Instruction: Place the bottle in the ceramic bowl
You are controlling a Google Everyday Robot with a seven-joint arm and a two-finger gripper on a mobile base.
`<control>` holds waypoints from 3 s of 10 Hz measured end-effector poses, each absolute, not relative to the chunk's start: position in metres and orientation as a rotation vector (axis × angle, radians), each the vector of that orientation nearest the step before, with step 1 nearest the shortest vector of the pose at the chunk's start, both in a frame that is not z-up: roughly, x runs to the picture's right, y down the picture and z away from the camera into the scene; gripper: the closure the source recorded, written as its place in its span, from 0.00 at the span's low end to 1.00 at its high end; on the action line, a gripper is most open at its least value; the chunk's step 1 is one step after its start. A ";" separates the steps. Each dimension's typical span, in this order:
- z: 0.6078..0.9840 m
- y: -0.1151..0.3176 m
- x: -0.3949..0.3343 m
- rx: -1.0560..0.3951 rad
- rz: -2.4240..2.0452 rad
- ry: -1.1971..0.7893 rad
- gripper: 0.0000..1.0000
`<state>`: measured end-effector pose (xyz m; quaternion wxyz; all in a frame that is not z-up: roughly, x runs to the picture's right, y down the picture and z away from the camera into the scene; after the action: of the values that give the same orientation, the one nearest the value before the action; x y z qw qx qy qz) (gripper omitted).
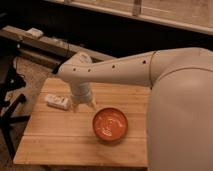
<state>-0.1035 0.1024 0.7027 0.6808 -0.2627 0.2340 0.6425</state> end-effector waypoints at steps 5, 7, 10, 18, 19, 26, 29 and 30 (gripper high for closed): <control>0.703 0.102 -0.104 -0.590 1.442 0.525 0.35; 0.705 0.100 -0.103 -0.592 1.427 0.524 0.35; 0.725 0.082 -0.125 -0.615 1.213 0.474 0.35; 0.795 0.037 -0.207 -0.667 0.731 0.324 0.35; 0.809 0.034 -0.217 -0.675 0.692 0.308 0.35; 0.877 0.044 -0.271 -0.748 0.510 0.295 0.35; 0.899 0.054 -0.291 -0.765 0.432 0.323 0.35; 0.902 0.057 -0.294 -0.769 0.413 0.330 0.35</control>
<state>-0.2940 0.0572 0.9025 0.8930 -0.3708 0.1590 0.1993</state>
